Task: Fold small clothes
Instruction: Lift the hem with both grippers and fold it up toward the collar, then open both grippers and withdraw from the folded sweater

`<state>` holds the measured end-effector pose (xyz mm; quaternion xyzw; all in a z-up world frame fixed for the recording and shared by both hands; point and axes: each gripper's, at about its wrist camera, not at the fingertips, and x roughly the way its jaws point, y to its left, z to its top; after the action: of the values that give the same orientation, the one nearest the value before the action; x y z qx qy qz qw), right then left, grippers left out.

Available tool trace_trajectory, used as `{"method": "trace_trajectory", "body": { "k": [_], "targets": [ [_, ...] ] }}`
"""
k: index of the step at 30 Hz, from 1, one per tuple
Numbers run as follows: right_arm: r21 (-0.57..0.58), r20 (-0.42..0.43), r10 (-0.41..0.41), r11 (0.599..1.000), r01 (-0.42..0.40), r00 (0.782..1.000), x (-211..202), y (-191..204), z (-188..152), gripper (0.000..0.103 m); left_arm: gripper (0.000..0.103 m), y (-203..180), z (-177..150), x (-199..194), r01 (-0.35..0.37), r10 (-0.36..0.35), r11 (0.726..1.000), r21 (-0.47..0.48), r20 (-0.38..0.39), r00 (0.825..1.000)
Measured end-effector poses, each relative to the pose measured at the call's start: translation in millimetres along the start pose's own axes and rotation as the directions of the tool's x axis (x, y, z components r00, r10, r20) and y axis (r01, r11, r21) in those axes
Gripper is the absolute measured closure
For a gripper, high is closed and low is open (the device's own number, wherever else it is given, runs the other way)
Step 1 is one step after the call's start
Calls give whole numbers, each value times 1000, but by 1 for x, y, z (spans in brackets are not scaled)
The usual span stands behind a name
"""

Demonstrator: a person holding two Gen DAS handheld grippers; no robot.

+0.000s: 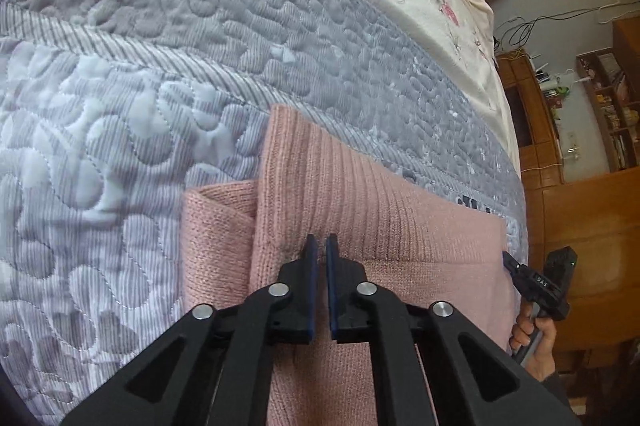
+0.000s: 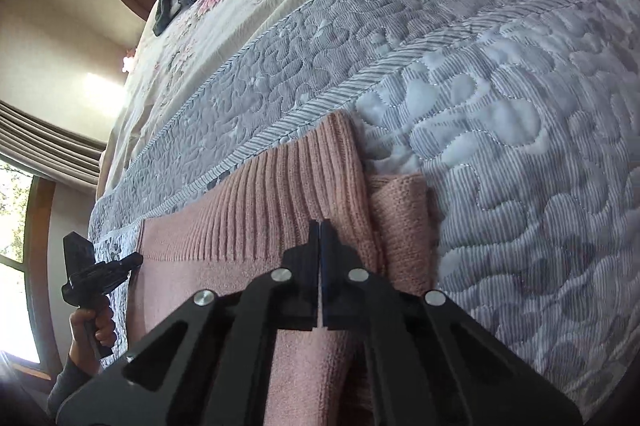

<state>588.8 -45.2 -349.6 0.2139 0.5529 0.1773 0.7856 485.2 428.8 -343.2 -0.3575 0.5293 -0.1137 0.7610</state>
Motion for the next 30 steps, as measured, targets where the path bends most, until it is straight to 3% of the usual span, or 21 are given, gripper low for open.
{"method": "trace_trajectory", "body": {
  "k": [2, 4, 7, 8, 10, 12, 14, 15, 18, 20, 22, 23, 24, 25, 26, 27, 28, 30],
  "targets": [
    [-49, 5, 74, 996, -74, 997, -19, 19, -17, 90, 91, -8, -21, -24, 117, -118, 992, 42, 13, 993],
    [-104, -31, 119, 987, -122, 992, -33, 31, -44, 90, 91, -13, -51, -37, 170, -170, 982, 86, -9, 985],
    [-125, -79, 83, 988, -93, 993, -33, 26, -83, 91, 91, 2, -90, -30, 84, -79, 992, 94, -58, 995],
    [-121, -87, 51, 991, -61, 995, -29, 19, -90, 99, 91, 12, -98, -22, 45, -39, 996, 77, -79, 996],
    [-107, -86, 29, 994, -38, 996, -23, 7, -94, 103, 101, 26, -106, -17, 18, -13, 999, 49, -84, 996],
    [-77, -85, 26, 997, -32, 996, -29, 8, -94, 103, 101, 22, -107, -31, 27, -25, 999, 36, -50, 998],
    [-97, -69, 29, 995, -36, 997, -45, 22, -99, 89, 91, 11, -115, -48, 97, -95, 994, 46, -30, 995],
    [-121, -63, 31, 992, -39, 997, -54, 30, -106, 89, 88, 4, -123, -55, 121, -118, 990, 66, -37, 992],
    [-146, -89, 13, 989, -26, 996, -66, 29, -136, 88, 86, 2, -148, -52, 73, -64, 992, 102, -89, 994],
    [-171, -109, -88, 983, 68, 990, -60, 13, -154, 95, 85, 16, -160, -40, 8, 2, 997, 74, -127, 992],
    [-177, -90, -144, 976, 126, 985, -62, 6, -159, 103, 86, 24, -165, -42, 29, -23, 999, 38, -136, 990],
    [-190, -75, -167, 970, 150, 983, -68, 11, -160, 96, 85, 22, -165, -49, 40, -36, 999, 32, -130, 991],
    [-229, -48, -204, 955, 188, 978, -75, 25, -162, 90, 77, 21, -162, -58, 57, -54, 998, 28, -117, 992],
    [-285, -14, -241, 931, 228, 970, -81, 41, -166, 70, 59, 21, -157, -68, 74, -72, 997, 23, -93, 993],
    [-347, 24, -268, 901, 259, 963, -87, 62, -174, 60, 50, 21, -152, -80, 85, -84, 996, 21, -66, 994],
    [-419, 48, -278, 866, 272, 959, -90, 85, -186, 57, 36, 23, -145, -90, 79, -79, 997, 18, -44, 996],
    [-493, 63, -287, 824, 280, 956, -89, 109, -199, 53, 31, 26, -136, -97, 67, -66, 998, 14, -30, 997],
    [-642, 92, -306, 709, 291, 947, -79, 156, -233, 47, 30, 35, -114, -104, 57, -57, 998, -13, -37, 998]
  ]
}}
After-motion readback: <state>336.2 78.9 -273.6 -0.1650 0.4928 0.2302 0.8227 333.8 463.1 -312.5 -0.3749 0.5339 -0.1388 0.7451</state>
